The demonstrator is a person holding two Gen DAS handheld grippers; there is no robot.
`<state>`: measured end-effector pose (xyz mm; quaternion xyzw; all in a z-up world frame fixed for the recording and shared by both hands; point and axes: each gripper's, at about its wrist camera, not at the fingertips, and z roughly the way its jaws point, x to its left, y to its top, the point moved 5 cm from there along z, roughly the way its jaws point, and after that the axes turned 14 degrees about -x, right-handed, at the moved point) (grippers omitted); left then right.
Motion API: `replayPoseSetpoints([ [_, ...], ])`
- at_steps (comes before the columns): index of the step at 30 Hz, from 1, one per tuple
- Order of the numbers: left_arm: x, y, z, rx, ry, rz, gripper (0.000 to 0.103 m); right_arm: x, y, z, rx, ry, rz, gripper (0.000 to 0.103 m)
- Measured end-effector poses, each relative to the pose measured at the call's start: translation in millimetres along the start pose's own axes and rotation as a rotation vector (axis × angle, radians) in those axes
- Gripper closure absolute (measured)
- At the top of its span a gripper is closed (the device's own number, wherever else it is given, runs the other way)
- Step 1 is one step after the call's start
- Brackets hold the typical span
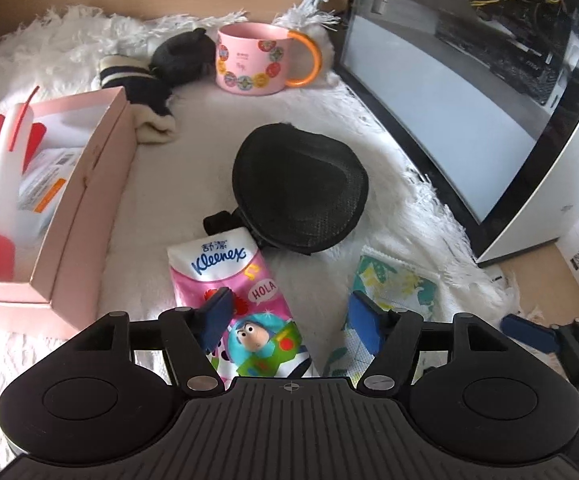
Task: Organize soft objects
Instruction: 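Grasp the pink Kleenex pack with left tool while right tool opens and withdraws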
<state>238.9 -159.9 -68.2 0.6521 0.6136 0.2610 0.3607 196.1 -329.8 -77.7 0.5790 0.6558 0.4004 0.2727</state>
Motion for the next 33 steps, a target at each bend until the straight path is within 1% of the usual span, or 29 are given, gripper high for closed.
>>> replayPoseSetpoints([
  [3, 0, 1, -3, -0.014, 0.044, 0.011, 0.038, -1, -4, -3, -0.022, 0.009, -0.022, 0.013],
  [5, 4, 0, -10, -0.041, 0.107, 0.024, 0.038, -2, -6, -4, -0.030, 0.013, -0.027, 0.010],
  [7, 12, -3, -11, -0.031, 0.155, 0.025, 0.038, -3, -7, -4, -0.035, 0.010, -0.023, 0.008],
  [8, 16, -5, -10, -0.015, 0.156, -0.004, 0.037, -3, -8, -5, -0.039, 0.007, -0.021, 0.007],
  [10, 19, -5, -9, -0.015, 0.143, -0.047, 0.037, -3, -8, -4, -0.045, 0.004, -0.019, 0.007],
  [12, 18, -3, -4, -0.006, 0.137, -0.051, 0.036, -3, -9, -5, -0.049, 0.006, -0.021, 0.007],
  [15, 20, -1, 6, 0.000, 0.166, -0.038, 0.036, -4, -10, -6, -0.054, 0.011, -0.024, 0.006],
  [17, 27, -5, 13, 0.026, 0.173, -0.073, 0.036, -3, -10, -6, -0.049, 0.013, -0.024, 0.006],
  [18, 29, -4, 12, 0.004, 0.178, -0.071, 0.037, -3, -9, -6, -0.042, 0.015, -0.026, 0.007],
  [19, 31, -4, 13, 0.003, 0.183, -0.075, 0.037, -3, -9, -6, -0.037, 0.016, -0.029, 0.007],
  [21, 35, -4, 11, -0.012, 0.169, -0.103, 0.037, -4, -8, -9, -0.031, 0.011, -0.031, 0.007],
  [23, 37, -5, 9, -0.027, 0.140, -0.106, 0.041, -4, -6, -16, -0.052, 0.002, -0.031, 0.007],
  [26, 36, -10, 0, -0.036, 0.078, -0.060, 0.044, 1, 3, -28, -0.101, 0.005, -0.029, 0.007],
  [30, 39, -22, -20, -0.011, -0.038, 0.000, 0.046, 16, 33, -43, -0.178, 0.004, -0.025, 0.007],
  [33, 49, -31, -45, 0.008, -0.094, 0.051, 0.046, 36, 57, -43, -0.205, 0.008, -0.007, 0.006],
])
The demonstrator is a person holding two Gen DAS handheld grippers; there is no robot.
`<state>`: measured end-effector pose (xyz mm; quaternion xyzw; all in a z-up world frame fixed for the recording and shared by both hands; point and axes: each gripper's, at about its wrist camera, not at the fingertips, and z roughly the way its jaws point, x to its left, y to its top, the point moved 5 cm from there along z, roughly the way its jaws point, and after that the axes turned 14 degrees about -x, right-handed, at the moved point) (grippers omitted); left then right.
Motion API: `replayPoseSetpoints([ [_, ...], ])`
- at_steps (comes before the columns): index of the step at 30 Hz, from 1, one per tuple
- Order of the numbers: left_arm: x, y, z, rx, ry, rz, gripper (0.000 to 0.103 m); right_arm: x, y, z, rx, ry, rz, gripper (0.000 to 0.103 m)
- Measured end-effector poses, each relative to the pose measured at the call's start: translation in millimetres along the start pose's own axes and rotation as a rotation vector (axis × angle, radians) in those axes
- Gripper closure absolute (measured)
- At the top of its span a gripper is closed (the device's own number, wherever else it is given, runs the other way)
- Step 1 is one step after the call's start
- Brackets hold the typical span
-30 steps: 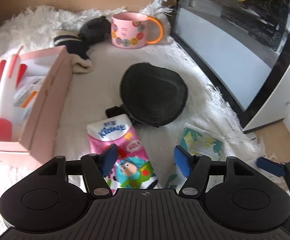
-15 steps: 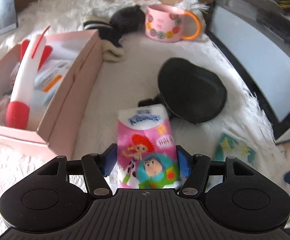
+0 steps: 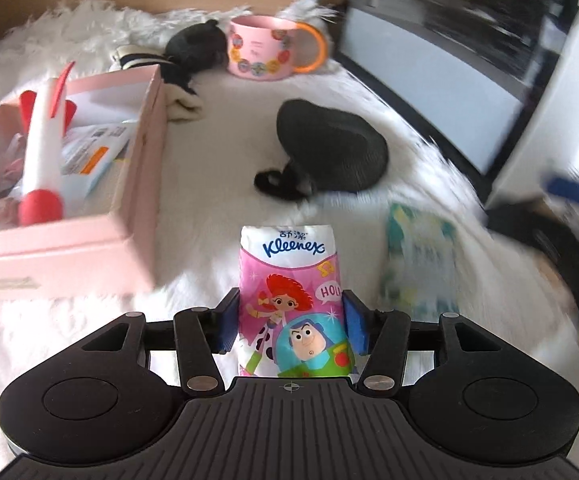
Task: Organize soft objects
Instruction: 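Grasp the pink Kleenex pack with left tool while right tool opens and withdraws, then grasp the black mesh pouch with right tool while left tool lifts Kleenex pack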
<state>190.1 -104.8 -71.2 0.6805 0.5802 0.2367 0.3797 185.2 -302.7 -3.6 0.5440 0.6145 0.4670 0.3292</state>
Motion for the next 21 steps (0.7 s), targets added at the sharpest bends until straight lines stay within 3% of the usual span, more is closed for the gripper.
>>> replayPoseSetpoints([
  [6, 44, -11, -61, 0.011, -0.040, -0.037, 0.046, 56, 16, 55, 0.007, -0.042, -0.086, 0.006],
  [9, 76, -14, -86, -0.002, -0.010, -0.079, 0.046, 70, 20, 107, 0.095, -0.083, -0.062, 0.006],
  [15, 139, -25, -118, -0.018, 0.069, -0.211, 0.046, 63, 8, 198, 0.296, -0.202, 0.000, 0.006],
  [18, 159, -30, -122, -0.019, 0.094, -0.252, 0.046, 51, -8, 213, 0.358, -0.266, 0.007, 0.003],
  [21, 167, -35, -123, -0.012, 0.097, -0.272, 0.046, 42, -15, 213, 0.359, -0.273, 0.043, 0.003],
])
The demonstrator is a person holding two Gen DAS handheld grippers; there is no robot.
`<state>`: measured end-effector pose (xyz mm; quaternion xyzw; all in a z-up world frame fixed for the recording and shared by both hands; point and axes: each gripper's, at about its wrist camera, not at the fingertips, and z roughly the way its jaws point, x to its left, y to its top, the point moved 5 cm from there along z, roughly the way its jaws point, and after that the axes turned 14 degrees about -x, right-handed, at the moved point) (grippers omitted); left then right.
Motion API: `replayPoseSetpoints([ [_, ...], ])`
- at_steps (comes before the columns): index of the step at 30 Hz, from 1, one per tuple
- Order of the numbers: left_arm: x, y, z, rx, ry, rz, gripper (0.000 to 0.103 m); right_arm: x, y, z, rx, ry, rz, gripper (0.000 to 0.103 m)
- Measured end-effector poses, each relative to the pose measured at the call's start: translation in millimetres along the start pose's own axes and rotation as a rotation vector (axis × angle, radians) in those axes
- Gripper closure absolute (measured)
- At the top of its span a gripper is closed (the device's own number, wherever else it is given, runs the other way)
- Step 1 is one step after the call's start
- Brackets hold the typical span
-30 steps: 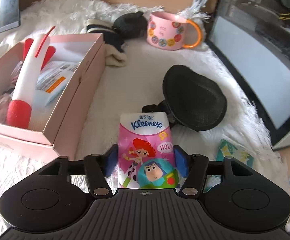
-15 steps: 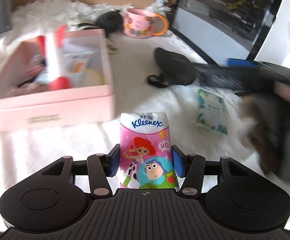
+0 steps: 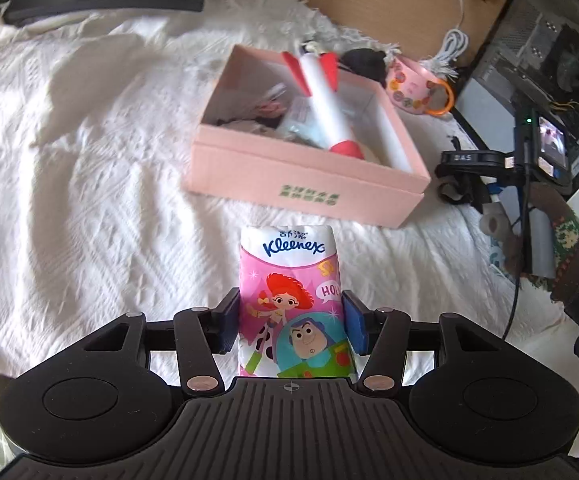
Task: Organize soft objects
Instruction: 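Grasp the black mesh pouch with right tool while left tool lifts Kleenex pack, then carry the Kleenex pack over the pink box with left tool while right tool carries pouch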
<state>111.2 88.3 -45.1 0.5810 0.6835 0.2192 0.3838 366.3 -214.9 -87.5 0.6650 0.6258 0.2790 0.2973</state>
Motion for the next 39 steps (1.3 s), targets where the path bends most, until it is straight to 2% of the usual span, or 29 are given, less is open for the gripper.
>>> replayPoseSetpoints([
  [3, 2, -4, 3, 0.018, -0.008, 0.001, 0.046, 0, 0, -3, -0.011, 0.018, 0.008, 0.013],
  [5, 2, -8, 2, 0.026, -0.018, 0.006, 0.046, 0, -2, -13, -0.033, 0.036, -0.002, 0.026],
  [10, -7, -16, 4, 0.054, -0.062, 0.028, 0.046, 7, 1, -48, -0.100, 0.074, -0.067, 0.035],
  [17, -21, -32, 3, 0.099, -0.138, 0.086, 0.046, 24, -23, -137, -0.162, 0.156, -0.159, 0.041],
  [24, -18, -37, -9, 0.112, -0.194, 0.141, 0.046, 62, -65, -214, -0.128, 0.287, -0.213, 0.042],
  [29, -8, -33, -14, 0.124, -0.229, 0.196, 0.046, 98, -88, -244, -0.094, 0.365, -0.200, 0.043],
  [34, -2, -14, -27, 0.097, -0.274, 0.239, 0.046, 133, -97, -263, -0.100, 0.404, -0.184, 0.044],
  [39, 6, 26, -42, 0.039, -0.322, 0.306, 0.046, 158, -93, -289, -0.158, 0.438, -0.181, 0.044],
])
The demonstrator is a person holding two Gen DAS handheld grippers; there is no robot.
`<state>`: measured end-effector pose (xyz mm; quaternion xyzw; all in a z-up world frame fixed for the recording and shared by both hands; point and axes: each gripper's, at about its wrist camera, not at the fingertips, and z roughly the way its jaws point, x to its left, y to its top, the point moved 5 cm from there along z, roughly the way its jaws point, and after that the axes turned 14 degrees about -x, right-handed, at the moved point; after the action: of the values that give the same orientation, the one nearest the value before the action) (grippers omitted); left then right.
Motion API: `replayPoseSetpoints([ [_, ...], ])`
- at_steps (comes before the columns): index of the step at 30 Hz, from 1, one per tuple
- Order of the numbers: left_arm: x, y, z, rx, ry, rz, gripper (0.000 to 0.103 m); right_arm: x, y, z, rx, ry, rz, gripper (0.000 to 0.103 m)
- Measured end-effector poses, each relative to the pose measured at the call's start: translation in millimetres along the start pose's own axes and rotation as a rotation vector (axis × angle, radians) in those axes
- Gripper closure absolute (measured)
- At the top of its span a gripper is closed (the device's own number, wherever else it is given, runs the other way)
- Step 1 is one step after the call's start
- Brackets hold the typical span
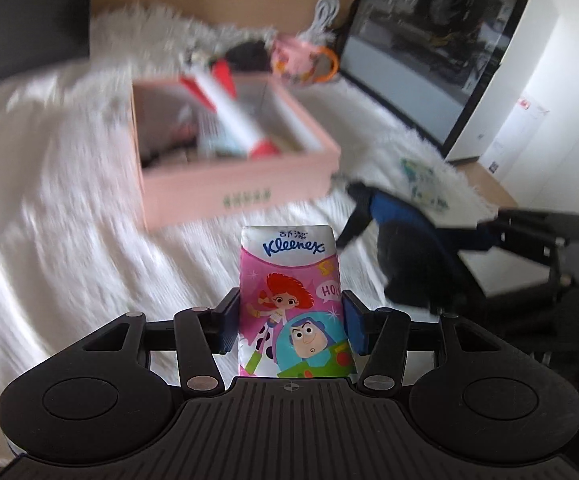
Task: Organize soft objects
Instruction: 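Carry the Kleenex pack over the pink box with left tool while right tool carries pouch, then drop the Kleenex pack into the pink box with left tool while right tool drops pouch in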
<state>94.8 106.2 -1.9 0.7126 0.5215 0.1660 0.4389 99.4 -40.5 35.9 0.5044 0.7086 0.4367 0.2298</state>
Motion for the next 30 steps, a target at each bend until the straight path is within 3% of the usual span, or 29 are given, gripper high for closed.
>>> replayPoseSetpoints([
  [6, 24, 60, 7, -0.098, -0.001, 0.056, 0.046, 17, 12, 0, -0.048, -0.049, 0.001, 0.044],
  [14, 48, 135, 77, -0.189, 0.064, 0.055, 0.046, 12, 20, -6, -0.056, -0.122, -0.027, 0.044],
  [19, 60, 150, 107, -0.211, 0.126, 0.039, 0.044, 1, 21, -13, -0.063, -0.168, -0.043, 0.044],
  [26, 76, 145, 126, -0.197, 0.198, 0.023, 0.043, -20, 17, -8, -0.033, -0.188, -0.017, 0.043],
  [30, 85, 145, 127, -0.207, 0.183, -0.046, 0.043, -22, 20, 2, -0.022, -0.163, -0.029, 0.043],
])
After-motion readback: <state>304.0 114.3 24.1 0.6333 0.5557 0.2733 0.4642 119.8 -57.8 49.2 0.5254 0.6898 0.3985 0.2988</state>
